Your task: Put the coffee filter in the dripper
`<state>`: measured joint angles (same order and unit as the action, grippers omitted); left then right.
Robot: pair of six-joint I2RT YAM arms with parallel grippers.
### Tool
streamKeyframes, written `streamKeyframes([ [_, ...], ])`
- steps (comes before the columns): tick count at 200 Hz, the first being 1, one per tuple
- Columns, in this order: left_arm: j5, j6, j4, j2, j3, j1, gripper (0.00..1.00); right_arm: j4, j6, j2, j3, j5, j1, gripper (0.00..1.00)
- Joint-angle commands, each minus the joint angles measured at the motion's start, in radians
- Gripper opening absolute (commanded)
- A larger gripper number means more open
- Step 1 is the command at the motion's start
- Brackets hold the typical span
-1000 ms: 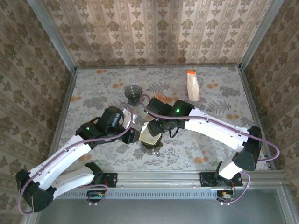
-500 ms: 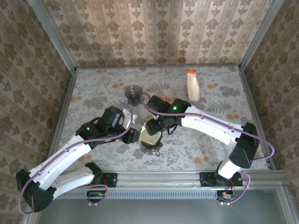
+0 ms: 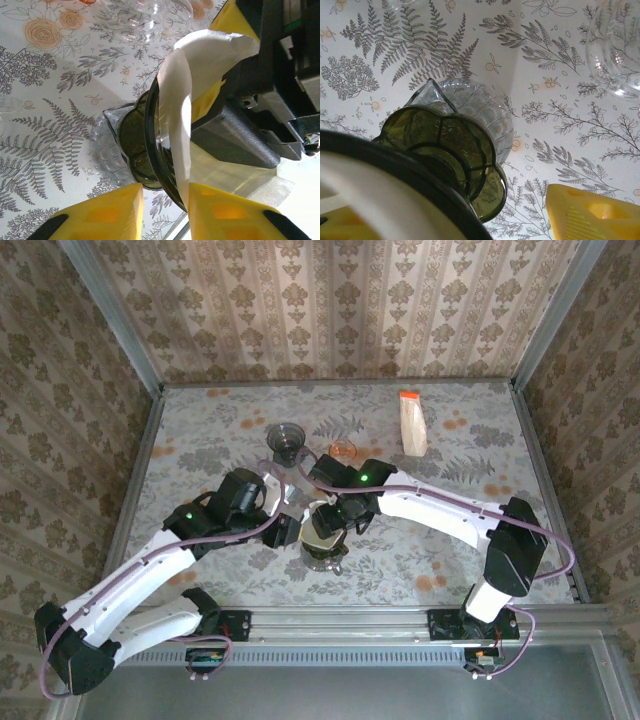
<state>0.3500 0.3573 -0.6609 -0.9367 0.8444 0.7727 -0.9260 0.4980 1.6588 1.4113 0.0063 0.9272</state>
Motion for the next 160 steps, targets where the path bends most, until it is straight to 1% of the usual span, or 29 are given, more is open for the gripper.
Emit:
streamKeyframes([
  [1,-0.002,-0.008,0.004,-0.004,-0.012,0.005,0.35,0.018,0.009,0.02,-0.019,-0.011,0.004,0.68],
  [62,-0.009,0.009,0.031,0.031,-0.024,0.002,0.52,0.038,0.018,0.033,-0.045,-0.004,0.007,0.67],
  [122,-0.009,0.02,0.058,0.066,-0.042,-0.003,0.64,0.033,0.025,0.053,-0.049,0.02,0.014,0.68],
  [160,-0.008,0.025,0.062,0.059,-0.049,-0.007,0.65,0.031,0.028,0.059,-0.045,0.034,0.015,0.68],
])
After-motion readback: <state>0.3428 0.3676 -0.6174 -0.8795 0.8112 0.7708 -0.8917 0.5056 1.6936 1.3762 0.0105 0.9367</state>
